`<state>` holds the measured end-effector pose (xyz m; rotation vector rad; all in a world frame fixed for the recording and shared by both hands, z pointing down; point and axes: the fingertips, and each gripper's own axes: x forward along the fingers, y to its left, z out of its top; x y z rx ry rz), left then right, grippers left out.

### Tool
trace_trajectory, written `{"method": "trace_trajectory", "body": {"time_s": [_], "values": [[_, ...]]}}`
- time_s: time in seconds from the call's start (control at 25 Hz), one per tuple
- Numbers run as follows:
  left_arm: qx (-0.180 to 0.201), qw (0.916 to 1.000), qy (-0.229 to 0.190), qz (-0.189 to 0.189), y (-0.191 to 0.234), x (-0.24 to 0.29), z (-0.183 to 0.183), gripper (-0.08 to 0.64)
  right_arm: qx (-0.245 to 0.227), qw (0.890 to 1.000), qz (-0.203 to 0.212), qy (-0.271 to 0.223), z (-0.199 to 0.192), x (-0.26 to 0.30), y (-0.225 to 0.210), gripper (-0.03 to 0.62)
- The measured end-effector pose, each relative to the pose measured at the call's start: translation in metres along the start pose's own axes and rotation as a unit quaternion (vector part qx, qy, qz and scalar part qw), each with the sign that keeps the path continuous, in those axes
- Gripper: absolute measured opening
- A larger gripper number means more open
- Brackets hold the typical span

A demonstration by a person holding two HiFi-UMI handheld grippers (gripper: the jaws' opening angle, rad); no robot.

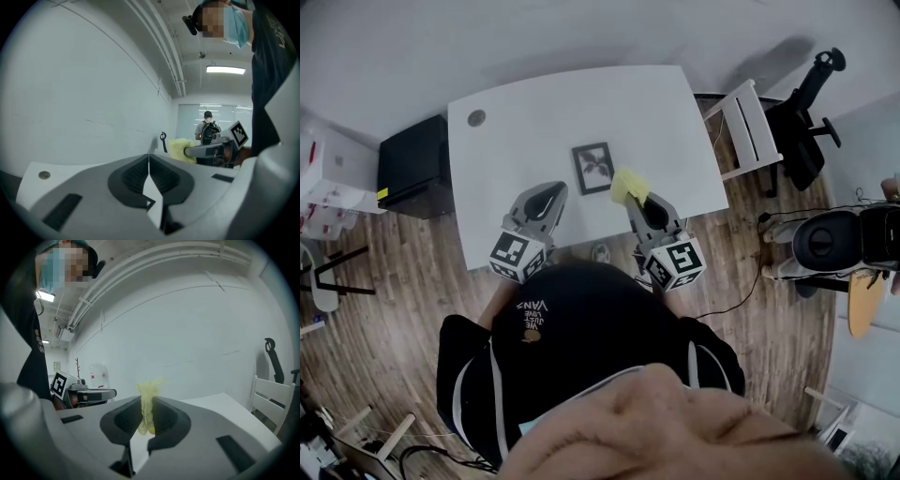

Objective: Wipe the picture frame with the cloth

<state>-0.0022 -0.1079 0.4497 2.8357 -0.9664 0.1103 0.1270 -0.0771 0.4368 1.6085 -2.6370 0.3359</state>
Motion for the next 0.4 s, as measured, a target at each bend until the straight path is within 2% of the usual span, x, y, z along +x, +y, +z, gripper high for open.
{"method": "trace_trajectory", "body": {"time_s": [0.4], "values": [[-0.003,1.0,-0.002,0.004,-0.0008,-0.0003,-0.0014,0.017,0.0,1.0,0.002,0.0,-0.0027,0.0018,-0.0011,0.044]]}}
